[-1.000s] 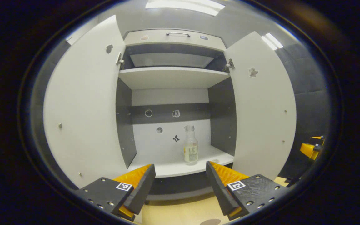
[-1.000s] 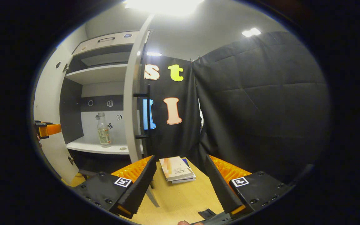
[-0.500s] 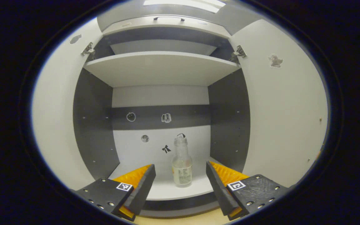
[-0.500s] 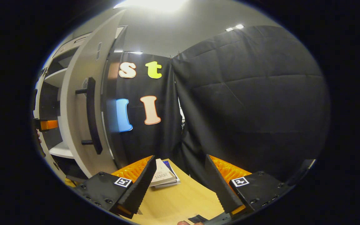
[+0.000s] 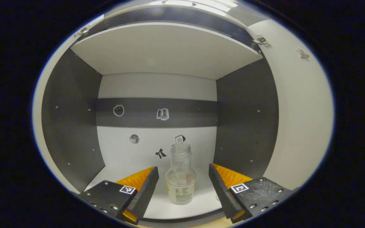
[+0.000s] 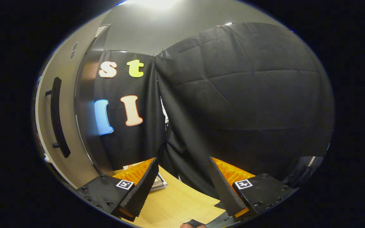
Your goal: Grasp the bottle in the cabinet with the left hand and place it on the coaster, then close the right door with the right hand and the left door with the left hand.
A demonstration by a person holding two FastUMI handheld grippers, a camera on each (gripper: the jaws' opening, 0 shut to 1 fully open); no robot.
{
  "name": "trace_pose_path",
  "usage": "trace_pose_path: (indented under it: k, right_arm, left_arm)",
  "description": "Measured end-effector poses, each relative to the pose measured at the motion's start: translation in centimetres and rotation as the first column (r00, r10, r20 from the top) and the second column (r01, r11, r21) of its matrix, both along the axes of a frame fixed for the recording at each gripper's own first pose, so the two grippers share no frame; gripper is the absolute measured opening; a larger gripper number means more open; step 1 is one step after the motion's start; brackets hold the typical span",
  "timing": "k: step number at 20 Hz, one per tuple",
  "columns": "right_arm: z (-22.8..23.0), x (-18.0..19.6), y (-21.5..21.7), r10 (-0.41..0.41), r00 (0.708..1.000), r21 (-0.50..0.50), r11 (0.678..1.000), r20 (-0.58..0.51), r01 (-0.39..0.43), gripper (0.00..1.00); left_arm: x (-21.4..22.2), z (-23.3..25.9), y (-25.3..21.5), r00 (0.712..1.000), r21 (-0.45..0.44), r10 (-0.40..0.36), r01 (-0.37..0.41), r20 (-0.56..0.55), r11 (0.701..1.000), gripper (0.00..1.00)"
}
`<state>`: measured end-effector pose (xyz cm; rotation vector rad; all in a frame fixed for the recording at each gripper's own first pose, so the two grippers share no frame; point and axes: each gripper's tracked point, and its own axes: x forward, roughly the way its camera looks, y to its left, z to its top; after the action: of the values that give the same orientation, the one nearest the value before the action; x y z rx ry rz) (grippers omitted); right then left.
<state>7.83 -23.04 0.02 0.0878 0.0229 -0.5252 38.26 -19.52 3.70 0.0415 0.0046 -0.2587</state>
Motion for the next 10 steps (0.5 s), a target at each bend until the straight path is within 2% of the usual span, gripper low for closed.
trace_pose_path:
  k: [6, 10]
  right_arm:
    - [-1.6, 0.8, -0.7, 0.008, 0.999, 0.009, 1.0, -0.049, -0.007, 0.98]
    - [-1.6, 1.2, -1.0, 0.01, 0.998, -0.003, 1.0, -0.057, -0.01, 0.98]
  left_arm:
    - [3.5, -0.8, -0.2, 1.0, 0.069, 0.021, -0.022, 0.013, 0.997, 0.92]
    - [4.9, -1.1, -0.3, 1.0, 0.032, 0.011, -0.011, 0.006, 0.999, 0.92]
